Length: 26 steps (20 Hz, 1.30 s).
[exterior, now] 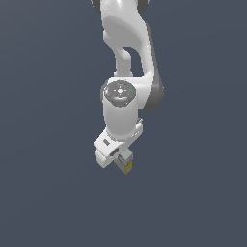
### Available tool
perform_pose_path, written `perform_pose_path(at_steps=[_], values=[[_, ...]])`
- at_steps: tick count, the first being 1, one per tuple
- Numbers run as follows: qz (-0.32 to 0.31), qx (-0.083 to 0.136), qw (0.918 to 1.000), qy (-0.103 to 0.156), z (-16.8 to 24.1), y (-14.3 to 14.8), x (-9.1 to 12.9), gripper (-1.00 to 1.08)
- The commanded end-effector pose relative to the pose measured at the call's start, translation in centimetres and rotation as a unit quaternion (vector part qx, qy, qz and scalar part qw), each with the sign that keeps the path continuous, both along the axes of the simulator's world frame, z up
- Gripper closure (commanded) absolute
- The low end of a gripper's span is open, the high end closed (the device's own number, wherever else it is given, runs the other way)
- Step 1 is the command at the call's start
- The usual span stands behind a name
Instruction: Pick up the object and move it to a goal position.
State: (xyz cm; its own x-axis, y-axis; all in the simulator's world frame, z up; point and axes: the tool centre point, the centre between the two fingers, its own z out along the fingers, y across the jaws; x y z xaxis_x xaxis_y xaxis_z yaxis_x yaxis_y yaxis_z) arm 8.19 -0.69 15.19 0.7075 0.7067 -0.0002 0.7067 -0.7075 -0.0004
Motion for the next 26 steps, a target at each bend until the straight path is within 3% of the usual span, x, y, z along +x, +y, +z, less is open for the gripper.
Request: perform_pose_path(at_steps=[1, 10, 26], values=[[0.0, 0.0, 1.0, 0.0, 0.0, 0.0, 0.0, 1.08], [0.0, 0.0, 1.0, 0.0, 2.2, -1.9, 0.6, 1.08], [0.0, 0.0, 1.0, 0.0, 11.4, -10.3, 3.5, 1.08]])
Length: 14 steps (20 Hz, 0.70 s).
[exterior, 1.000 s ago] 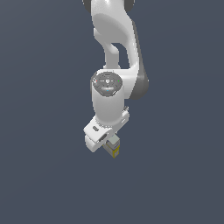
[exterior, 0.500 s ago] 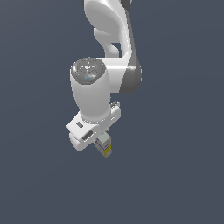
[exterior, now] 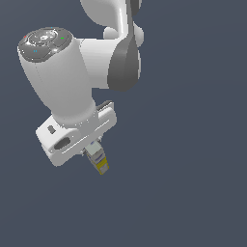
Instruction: Pick up the object and move it to a goal position.
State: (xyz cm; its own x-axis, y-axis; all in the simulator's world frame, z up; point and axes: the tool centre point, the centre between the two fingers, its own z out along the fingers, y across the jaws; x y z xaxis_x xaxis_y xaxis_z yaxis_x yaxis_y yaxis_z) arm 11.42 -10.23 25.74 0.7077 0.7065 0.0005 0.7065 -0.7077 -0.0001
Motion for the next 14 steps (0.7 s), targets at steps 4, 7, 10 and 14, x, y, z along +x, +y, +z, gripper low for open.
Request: perform_pose_path(at_steps=[4, 7, 10, 14], values=[[0.0, 0.0, 1.0, 0.0, 2.7, -2.4, 0.9, 1.08], [0.0, 0.0, 1.0, 0.0, 3.8, -3.4, 1.3, 1.08], [0.0, 0.0, 1.0, 0.0, 4.8, -4.3, 1.6, 1.08], [0.0, 0.0, 1.0, 0.0, 5.8, -5.2, 2.0, 1.08]])
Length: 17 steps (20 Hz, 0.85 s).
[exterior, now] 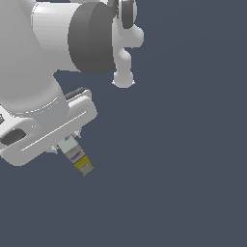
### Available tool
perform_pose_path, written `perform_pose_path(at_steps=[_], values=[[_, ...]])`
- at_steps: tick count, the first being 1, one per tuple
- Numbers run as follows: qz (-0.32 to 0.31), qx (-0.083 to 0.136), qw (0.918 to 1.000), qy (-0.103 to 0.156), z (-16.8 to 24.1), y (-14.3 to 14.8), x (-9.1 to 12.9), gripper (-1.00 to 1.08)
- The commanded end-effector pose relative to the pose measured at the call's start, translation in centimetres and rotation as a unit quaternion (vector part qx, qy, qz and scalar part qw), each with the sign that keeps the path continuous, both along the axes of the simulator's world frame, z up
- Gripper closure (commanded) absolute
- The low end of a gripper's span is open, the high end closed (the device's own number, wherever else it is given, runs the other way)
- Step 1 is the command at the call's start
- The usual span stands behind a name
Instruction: Pick up the object and move it to a goal position.
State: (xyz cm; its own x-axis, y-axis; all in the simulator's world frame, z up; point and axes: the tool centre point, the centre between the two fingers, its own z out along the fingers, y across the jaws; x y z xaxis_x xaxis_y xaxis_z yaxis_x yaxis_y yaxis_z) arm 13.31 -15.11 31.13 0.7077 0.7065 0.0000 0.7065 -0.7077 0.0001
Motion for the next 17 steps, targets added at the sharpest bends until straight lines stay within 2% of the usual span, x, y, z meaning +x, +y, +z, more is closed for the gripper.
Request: perform_pose_path(at_steps=[1, 17], values=[[0.0, 0.0, 1.0, 0.0, 0.6, -0.5, 0.2, 1.08], [0.0, 0.0, 1.0, 0.0, 1.6, -1.4, 0.7, 1.08]])
